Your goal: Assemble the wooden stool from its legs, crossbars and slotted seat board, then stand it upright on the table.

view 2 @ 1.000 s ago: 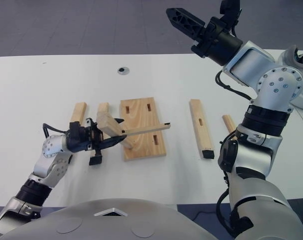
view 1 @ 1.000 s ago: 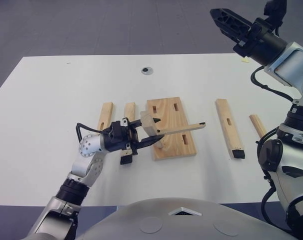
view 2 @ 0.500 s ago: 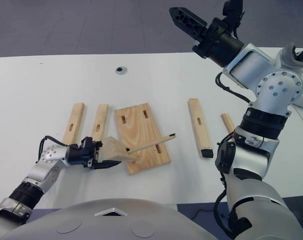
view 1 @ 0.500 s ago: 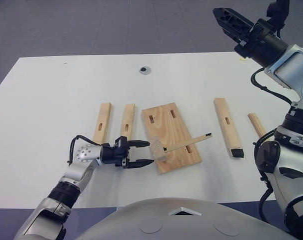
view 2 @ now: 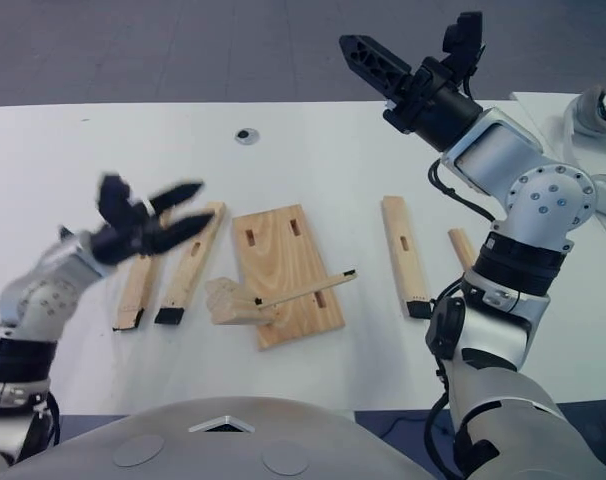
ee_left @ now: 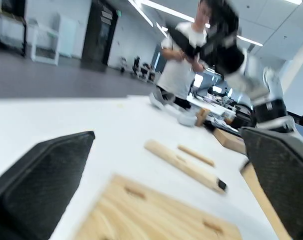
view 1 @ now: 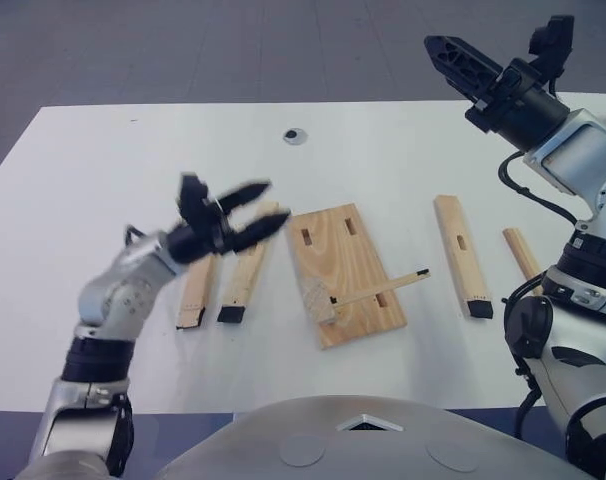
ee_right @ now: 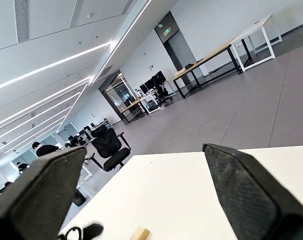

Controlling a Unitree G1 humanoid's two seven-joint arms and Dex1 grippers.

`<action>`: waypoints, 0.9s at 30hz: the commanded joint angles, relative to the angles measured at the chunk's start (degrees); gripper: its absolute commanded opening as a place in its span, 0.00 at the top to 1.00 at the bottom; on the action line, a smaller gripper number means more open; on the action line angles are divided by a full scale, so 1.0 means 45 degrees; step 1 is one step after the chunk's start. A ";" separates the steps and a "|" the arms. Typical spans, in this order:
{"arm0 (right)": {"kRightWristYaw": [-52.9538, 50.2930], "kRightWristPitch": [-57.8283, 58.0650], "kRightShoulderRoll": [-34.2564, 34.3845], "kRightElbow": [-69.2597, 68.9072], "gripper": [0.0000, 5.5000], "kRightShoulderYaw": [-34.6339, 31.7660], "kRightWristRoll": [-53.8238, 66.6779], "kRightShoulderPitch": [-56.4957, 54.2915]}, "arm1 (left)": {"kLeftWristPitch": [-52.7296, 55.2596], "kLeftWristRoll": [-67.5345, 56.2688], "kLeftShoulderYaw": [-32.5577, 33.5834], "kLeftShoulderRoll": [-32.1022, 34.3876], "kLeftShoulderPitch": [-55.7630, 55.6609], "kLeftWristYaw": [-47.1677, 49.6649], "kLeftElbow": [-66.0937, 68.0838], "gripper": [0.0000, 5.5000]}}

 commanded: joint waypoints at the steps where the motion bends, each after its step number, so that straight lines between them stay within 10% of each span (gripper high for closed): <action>1: -0.0438 -0.0210 0.0120 -0.0513 0.21 -0.0213 0.0275 0.0328 | 0.0511 0.2497 -0.0602 0.0500 0.0031 0.1617 -0.0162 0.02; 6: -0.0754 -0.0336 0.0069 -0.0776 0.21 -0.0360 0.0559 0.0656 | 0.2854 0.5925 -0.2540 0.2062 0.0746 0.3097 -0.1298 0.02; 14: -0.0922 -0.0581 -0.0016 -0.0665 0.21 -0.0272 0.0730 0.0570 | 0.5765 0.7220 -0.4008 0.0381 0.2415 0.5225 -0.1448 0.02; 27: -0.0915 -0.0837 0.0017 -0.0610 0.21 -0.0156 0.0623 0.0662 | 0.5119 0.8248 -0.3455 -0.0211 0.2338 0.5252 0.0273 0.41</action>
